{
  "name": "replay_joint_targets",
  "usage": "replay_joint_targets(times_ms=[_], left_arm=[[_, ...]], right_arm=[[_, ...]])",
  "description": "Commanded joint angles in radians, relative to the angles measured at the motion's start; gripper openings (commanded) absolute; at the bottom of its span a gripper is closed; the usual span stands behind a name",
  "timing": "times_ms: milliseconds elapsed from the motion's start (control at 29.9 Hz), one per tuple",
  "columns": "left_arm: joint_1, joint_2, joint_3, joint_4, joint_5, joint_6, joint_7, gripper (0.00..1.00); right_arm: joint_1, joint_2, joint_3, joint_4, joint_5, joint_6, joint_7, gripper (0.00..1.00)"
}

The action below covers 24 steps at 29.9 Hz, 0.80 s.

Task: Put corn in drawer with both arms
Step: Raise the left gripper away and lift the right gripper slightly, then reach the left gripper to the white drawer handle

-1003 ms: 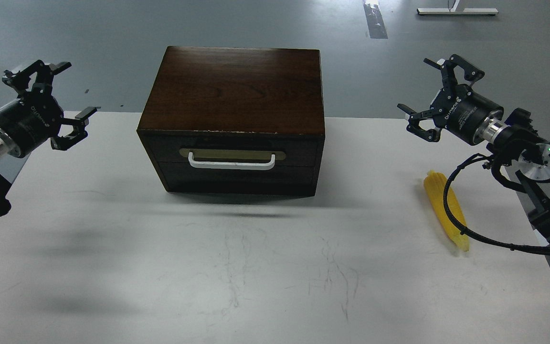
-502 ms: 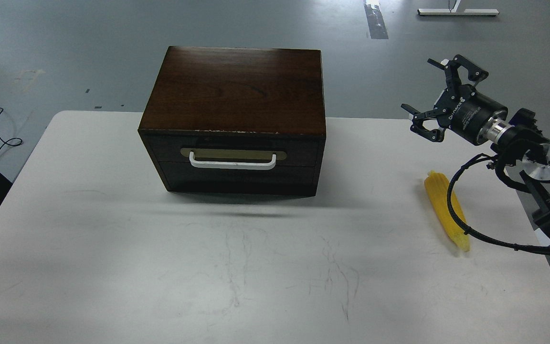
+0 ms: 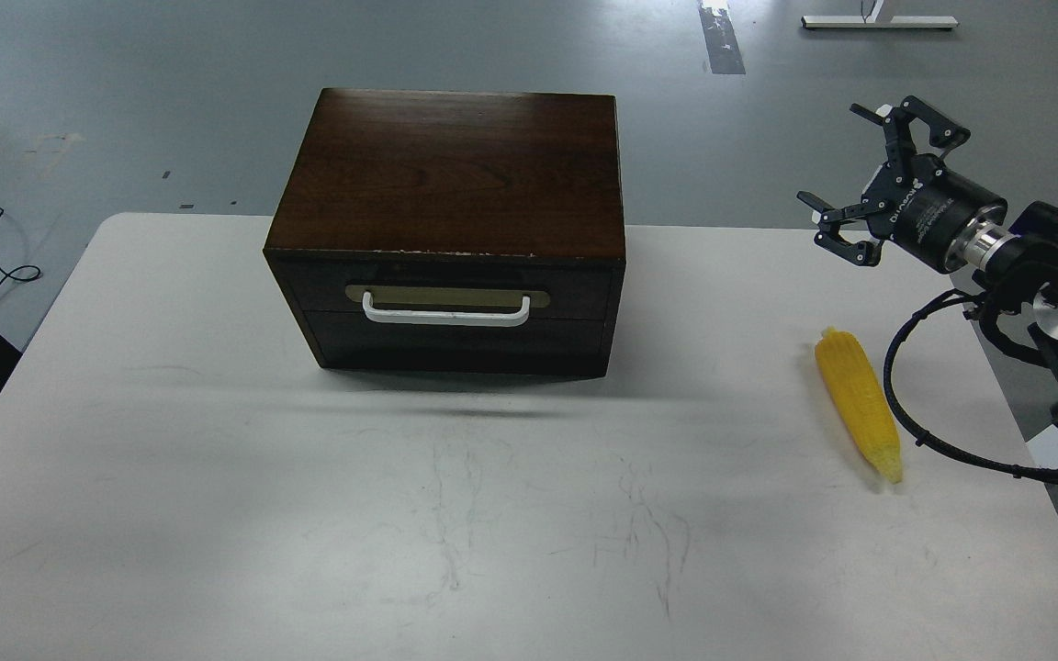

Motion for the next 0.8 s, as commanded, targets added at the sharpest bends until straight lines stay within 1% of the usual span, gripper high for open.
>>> replay_joint_targets(times_ms=[0, 67, 134, 201, 301, 334, 401, 535, 635, 702, 769], left_arm=[[-0.030, 0.004, 0.012, -0.170, 0.279, 0.210, 0.000, 0.99], [-0.036, 0.010, 0.010, -0.252, 0.302, 0.207, 0.000, 0.99], [-0.041, 0.009, 0.009, -0.287, 0.313, 0.207, 0.000, 0.99], [-0.094, -0.005, 0.009, -0.348, 0.377, 0.207, 0.000, 0.99], [-0.131, -0.043, 0.009, -0.421, 0.515, 0.210, 0.000, 0.98], [-0.131, -0.043, 0.009, -0.421, 0.515, 0.210, 0.000, 0.98], [-0.139, -0.086, 0.010, -0.447, 0.697, 0.215, 0.000, 0.98], [-0.127, -0.166, 0.015, -0.450, 1.024, 0.241, 0.000, 0.98], [-0.123, -0.194, 0.045, -0.456, 1.151, 0.250, 0.000, 0.98], [-0.126, -0.215, 0.093, -0.458, 1.231, 0.287, 0.000, 0.98], [-0.122, -0.228, 0.145, -0.459, 1.331, 0.343, 0.000, 0.98]], right_arm=[[-0.007, -0.008, 0.001, 0.000, 0.000, 0.000, 0.001, 1.00], [-0.009, -0.010, 0.001, -0.002, 0.000, 0.000, 0.003, 1.00], [-0.011, -0.010, 0.002, -0.002, 0.000, 0.000, 0.006, 1.00], [-0.011, -0.008, 0.002, -0.002, 0.000, 0.000, 0.012, 1.00], [-0.014, -0.010, 0.002, -0.003, 0.000, 0.000, 0.017, 1.00], [-0.014, -0.010, 0.002, -0.003, 0.000, 0.000, 0.017, 1.00], [-0.023, -0.011, 0.002, -0.003, 0.000, 0.000, 0.018, 1.00], [-0.024, -0.014, 0.002, -0.003, 0.000, 0.000, 0.018, 1.00], [-0.024, -0.014, 0.002, -0.003, 0.000, 0.000, 0.018, 1.00], [-0.026, -0.014, 0.001, -0.003, 0.000, 0.000, 0.018, 1.00], [-0.026, -0.014, 0.001, -0.003, 0.000, 0.000, 0.018, 1.00]])
